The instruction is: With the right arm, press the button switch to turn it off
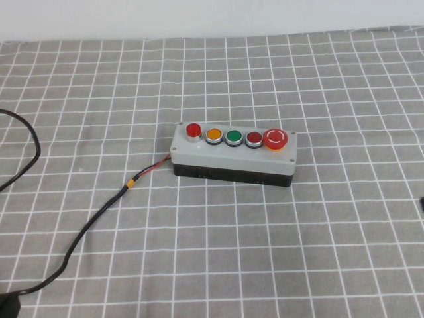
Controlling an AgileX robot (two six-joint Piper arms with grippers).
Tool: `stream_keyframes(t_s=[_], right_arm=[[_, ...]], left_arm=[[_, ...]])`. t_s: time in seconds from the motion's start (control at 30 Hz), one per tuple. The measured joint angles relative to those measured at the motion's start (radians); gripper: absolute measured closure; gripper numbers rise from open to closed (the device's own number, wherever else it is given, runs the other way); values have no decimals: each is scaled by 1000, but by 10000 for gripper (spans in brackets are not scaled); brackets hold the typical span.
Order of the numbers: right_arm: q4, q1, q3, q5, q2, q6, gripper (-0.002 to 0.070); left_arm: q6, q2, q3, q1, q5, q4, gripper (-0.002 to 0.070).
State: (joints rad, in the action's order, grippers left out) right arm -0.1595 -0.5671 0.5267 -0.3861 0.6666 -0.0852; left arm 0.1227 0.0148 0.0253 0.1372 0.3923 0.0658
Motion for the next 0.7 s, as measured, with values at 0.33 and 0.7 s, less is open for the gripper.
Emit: stream_keyframes(t_s=[0.33, 0.7], right_arm=[[113, 268, -332, 206, -343, 0, 692], [231, 422, -550, 191, -665, 0, 692]], left_arm=[[0, 0, 0, 0, 0, 0, 678], [0, 0, 0, 0, 0, 0, 678]])
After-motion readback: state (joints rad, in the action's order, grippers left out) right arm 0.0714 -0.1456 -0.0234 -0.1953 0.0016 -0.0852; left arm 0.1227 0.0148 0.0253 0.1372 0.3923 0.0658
